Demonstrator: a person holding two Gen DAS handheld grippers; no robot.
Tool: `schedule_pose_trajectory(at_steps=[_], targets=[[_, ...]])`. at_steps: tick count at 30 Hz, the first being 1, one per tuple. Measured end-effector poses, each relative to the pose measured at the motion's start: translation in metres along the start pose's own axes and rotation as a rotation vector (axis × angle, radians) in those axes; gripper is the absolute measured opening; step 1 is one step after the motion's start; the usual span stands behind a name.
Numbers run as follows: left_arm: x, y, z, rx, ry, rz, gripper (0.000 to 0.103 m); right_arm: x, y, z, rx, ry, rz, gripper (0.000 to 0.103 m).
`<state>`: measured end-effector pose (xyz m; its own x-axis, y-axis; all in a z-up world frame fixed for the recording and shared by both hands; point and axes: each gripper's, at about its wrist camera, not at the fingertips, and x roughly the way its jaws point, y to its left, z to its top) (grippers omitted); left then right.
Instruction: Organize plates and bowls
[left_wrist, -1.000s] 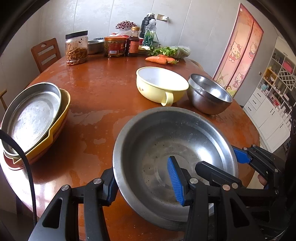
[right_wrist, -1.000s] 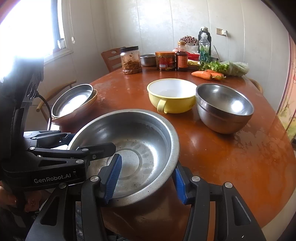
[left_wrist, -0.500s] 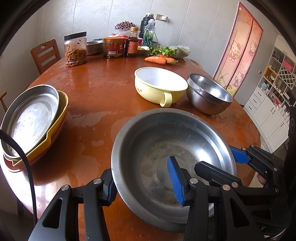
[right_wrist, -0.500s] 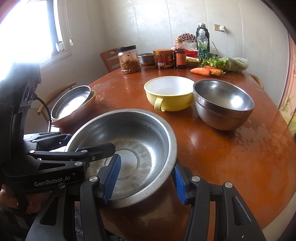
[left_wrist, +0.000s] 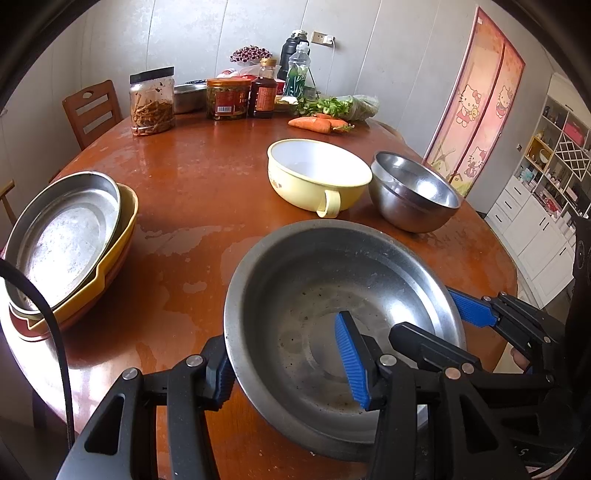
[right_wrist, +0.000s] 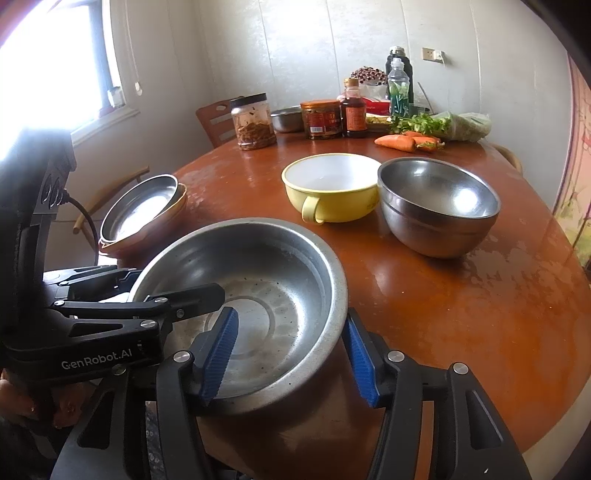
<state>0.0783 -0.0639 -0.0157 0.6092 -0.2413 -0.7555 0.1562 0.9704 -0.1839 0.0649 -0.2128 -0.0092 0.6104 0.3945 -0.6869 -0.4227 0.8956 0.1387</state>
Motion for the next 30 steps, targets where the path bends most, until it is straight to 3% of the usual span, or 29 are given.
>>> schedule_pose_trajectory(at_steps=[30], targets=[[-0.028,-0.002,0.005,-0.023,-0.077,0.04,0.056,-0.022,-0.007,0.001,0.03,-0.066,-0.014,0.07]])
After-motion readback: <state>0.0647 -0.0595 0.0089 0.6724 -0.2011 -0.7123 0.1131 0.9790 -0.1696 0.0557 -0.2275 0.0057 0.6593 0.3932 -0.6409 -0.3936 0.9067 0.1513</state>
